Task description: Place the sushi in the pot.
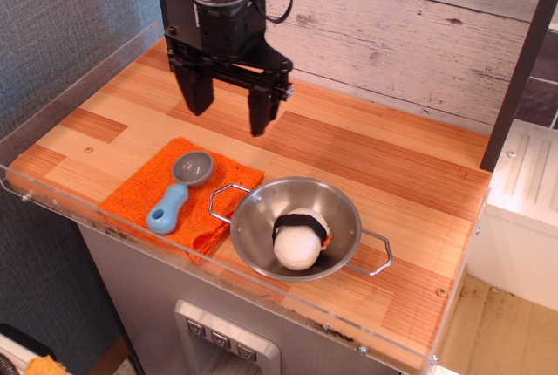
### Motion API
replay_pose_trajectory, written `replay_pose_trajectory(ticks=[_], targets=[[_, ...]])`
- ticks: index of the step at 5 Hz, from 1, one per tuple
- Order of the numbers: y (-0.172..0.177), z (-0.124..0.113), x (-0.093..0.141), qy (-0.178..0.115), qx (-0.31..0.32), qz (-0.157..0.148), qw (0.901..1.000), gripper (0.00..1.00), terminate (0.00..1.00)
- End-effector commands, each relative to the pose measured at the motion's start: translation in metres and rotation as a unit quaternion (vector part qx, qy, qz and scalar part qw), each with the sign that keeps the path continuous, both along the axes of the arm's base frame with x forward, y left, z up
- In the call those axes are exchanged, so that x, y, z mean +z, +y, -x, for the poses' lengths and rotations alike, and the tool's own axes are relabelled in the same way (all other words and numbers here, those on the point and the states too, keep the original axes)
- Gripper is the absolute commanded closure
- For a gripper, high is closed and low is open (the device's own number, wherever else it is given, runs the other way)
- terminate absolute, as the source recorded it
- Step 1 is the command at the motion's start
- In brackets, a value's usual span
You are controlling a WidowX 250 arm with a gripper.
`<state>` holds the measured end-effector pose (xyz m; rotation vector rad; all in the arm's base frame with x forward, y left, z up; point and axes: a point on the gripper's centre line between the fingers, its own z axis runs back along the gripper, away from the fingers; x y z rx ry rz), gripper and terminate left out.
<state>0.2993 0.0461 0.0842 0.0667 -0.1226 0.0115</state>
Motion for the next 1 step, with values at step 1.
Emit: replay_pose_trajectory(ticks=[1], targets=[[0.0022,0.0033,0.0122,-0.015,-0.004,-0.002,0.9999,0.0,1.0]])
